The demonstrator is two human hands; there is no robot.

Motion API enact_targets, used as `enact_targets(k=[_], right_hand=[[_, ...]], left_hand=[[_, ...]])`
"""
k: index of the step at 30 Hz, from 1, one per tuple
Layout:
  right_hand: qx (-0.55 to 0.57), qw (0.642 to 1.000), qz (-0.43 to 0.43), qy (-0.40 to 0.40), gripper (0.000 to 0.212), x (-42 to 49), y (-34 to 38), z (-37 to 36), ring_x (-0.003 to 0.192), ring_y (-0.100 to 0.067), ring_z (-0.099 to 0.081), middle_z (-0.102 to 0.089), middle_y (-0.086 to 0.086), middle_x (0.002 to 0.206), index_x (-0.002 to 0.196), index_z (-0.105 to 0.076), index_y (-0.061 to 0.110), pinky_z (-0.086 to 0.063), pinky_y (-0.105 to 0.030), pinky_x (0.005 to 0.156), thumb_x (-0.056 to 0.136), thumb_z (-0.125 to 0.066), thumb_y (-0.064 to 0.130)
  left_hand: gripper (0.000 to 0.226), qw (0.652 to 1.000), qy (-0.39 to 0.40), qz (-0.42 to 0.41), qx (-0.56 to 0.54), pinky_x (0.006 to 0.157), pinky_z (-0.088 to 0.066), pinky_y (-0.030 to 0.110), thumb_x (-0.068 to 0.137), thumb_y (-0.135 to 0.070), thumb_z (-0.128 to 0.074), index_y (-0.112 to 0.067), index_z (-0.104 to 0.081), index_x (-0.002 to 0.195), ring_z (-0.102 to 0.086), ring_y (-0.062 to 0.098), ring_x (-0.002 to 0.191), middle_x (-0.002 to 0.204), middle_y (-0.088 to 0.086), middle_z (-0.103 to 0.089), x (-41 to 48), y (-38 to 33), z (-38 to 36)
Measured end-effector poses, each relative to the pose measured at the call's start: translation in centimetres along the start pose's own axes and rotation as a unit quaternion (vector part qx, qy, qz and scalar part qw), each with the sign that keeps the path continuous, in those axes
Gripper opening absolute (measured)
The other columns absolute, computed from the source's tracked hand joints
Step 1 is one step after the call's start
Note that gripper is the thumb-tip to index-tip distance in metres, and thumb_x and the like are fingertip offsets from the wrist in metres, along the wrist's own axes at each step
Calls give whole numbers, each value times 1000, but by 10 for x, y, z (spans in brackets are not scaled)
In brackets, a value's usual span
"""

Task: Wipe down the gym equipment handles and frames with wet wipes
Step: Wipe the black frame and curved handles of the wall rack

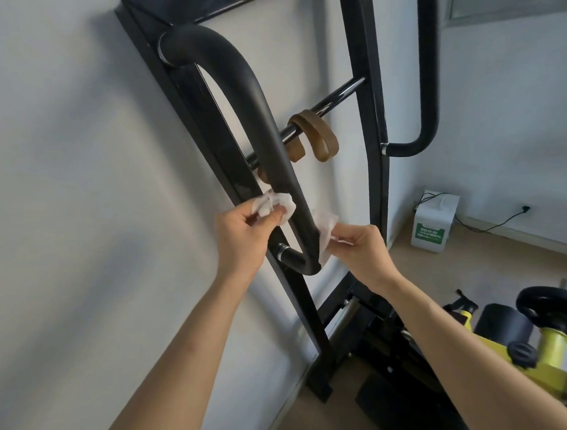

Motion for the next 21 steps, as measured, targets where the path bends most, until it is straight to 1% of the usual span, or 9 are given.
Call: enact_targets(k=[3,4,7,9,13,15,17,19,21], right_hand=[[-73,997,1,-20,25,-1,-6,8,79,-28,-70,-76,-2,83,92,-79,17,-58,-45,77,84,-67,-3],[-87,996,-2,-34,23,-2,-8,12,77,-25,-69,-75,0,82,94,-75,17,-59,-41,74,84,-68,-3],[-75,989,10,-124,27,-8,-1,26,80,-1,-66,-70,9,90,107,-63,14,-53,-8,66,86,-74,1],[-71,978,73,-181,30,-14,14,28,82,2,-65,-70,6,101,116,-66,12,-51,-5,71,89,-73,3],[-77,972,175,-136,23,-23,28,0,102,0,-69,-70,7,118,113,-75,7,-58,-19,88,92,-69,2],[-73,975,174,-116,21,-27,21,-11,110,11,-63,-66,15,122,109,-78,9,-55,-17,93,91,-70,0],[-65,979,139,-137,22,-28,6,-12,104,18,-62,-65,19,115,108,-78,9,-53,-12,91,88,-73,0],[-75,982,86,-149,18,-28,-16,-10,90,4,-70,-75,11,99,102,-80,9,-59,-22,85,87,-75,2],[-116,985,37,-124,8,-26,-35,-9,74,-24,-73,-77,-12,81,92,-81,7,-60,-42,79,87,-75,6]], left_hand=[[18,1000,18,14,-5,75,-61,25,80,-16,-84,-18,-79,97,-74,8,82,83,-10,-78,-10,17,-6],[20,1000,21,11,7,73,-61,24,78,-17,-86,-19,-78,96,-74,8,80,83,-8,-78,-13,22,-7],[28,996,23,0,88,69,-57,19,76,-16,-88,-21,-67,94,-69,3,80,84,-14,-71,-28,37,-7],[28,995,-1,28,94,68,-56,23,77,-13,-86,-22,-63,90,-66,1,76,82,-12,-69,-33,47,-5],[12,990,-76,100,-61,79,-60,35,83,-9,-76,-18,-70,89,-70,8,77,81,-5,-74,-33,45,-1],[6,987,-63,81,-126,80,-60,33,88,-11,-74,-16,-72,86,-72,14,81,79,-5,-75,-33,31,-8],[5,989,-62,56,-120,79,-59,31,88,-14,-76,-15,-75,84,-74,18,84,79,-3,-77,-33,26,-14],[7,991,-72,57,-92,78,-60,34,82,-19,-83,-14,-78,84,-74,23,83,81,3,-78,-32,36,-17],[13,994,-69,60,-58,74,-59,35,77,-22,-87,-14,-78,80,-71,21,76,79,4,-77,-33,51,-18]])
Point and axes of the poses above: each hand's wrist, its own x-axis towards the middle knuckle, its own z-axis out of the back of the hand, y = z × x, the point moved 6 cm from there along x, towards the middle knuckle
